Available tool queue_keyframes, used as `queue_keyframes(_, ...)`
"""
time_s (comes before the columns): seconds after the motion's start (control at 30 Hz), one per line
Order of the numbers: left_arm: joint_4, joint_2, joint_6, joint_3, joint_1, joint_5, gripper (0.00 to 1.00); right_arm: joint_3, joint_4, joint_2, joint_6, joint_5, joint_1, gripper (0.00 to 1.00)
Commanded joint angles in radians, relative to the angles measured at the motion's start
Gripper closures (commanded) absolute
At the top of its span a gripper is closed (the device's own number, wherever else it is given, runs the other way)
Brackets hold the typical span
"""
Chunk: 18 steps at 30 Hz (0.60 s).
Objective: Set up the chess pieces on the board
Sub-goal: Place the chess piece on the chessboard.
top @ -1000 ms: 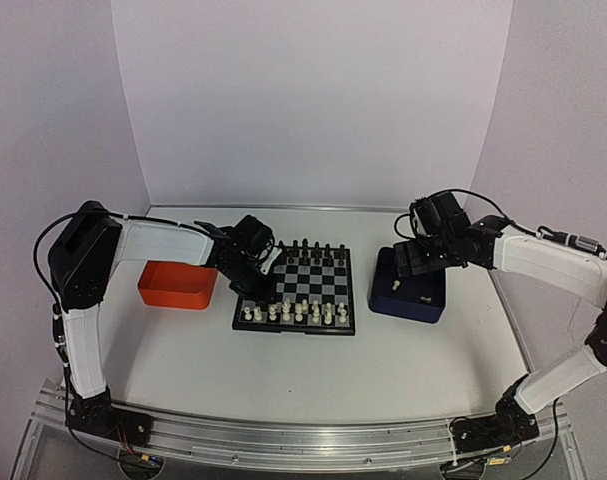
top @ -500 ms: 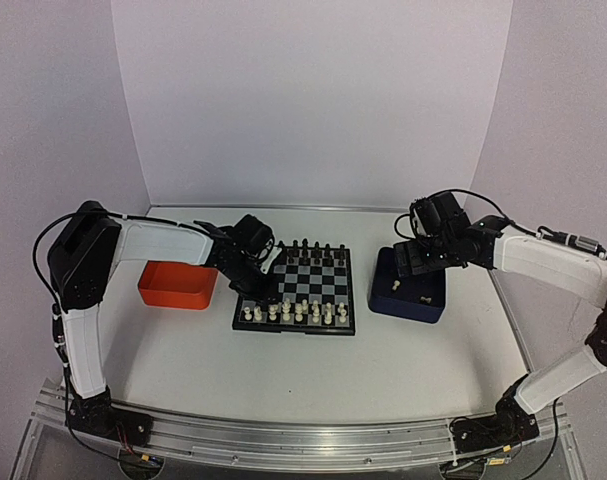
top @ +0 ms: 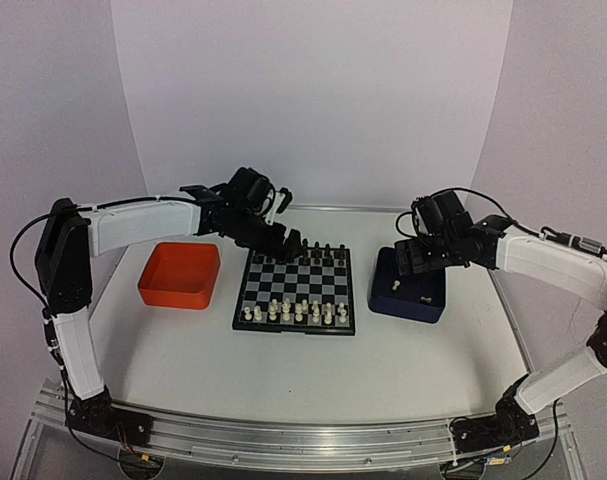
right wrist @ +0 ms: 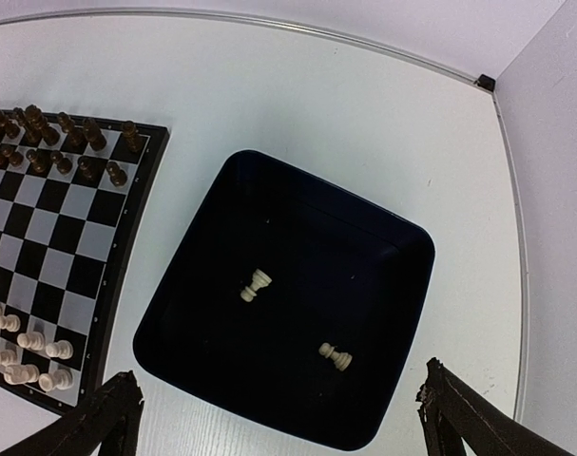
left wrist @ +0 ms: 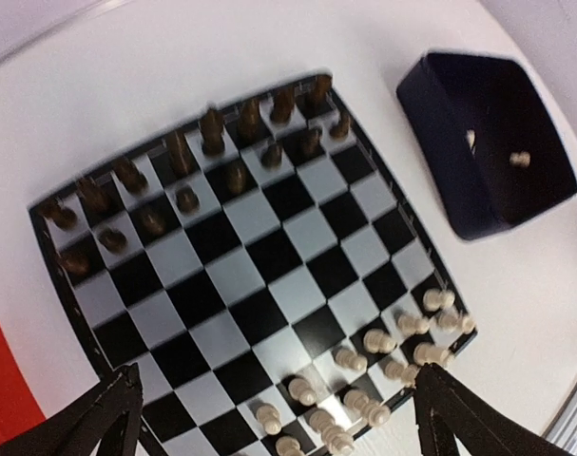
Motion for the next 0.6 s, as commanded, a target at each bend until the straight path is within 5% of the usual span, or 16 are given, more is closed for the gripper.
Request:
queue_keyframes(0.0, -0.023, -0.079, -0.024, 0.142, 0.011, -0.171, 0.0, 0.001, 0.004, -0.021, 0.068, -0.061, -0.041, 0.02)
queue_keyframes(0.2, 0.072, -0.121, -0.101, 0.113, 0.103, -0.189, 0.0, 0.032, -0.053, 0.101, 0.349, -0.362, -0.225, 0.04)
queue_keyframes(0.57, 0.234, -0.062, -0.126, 0.091, 0.2, -0.12, 0.0, 0.256, -0.14, 0.41, 0.454, -0.412, -0.242, 0.12)
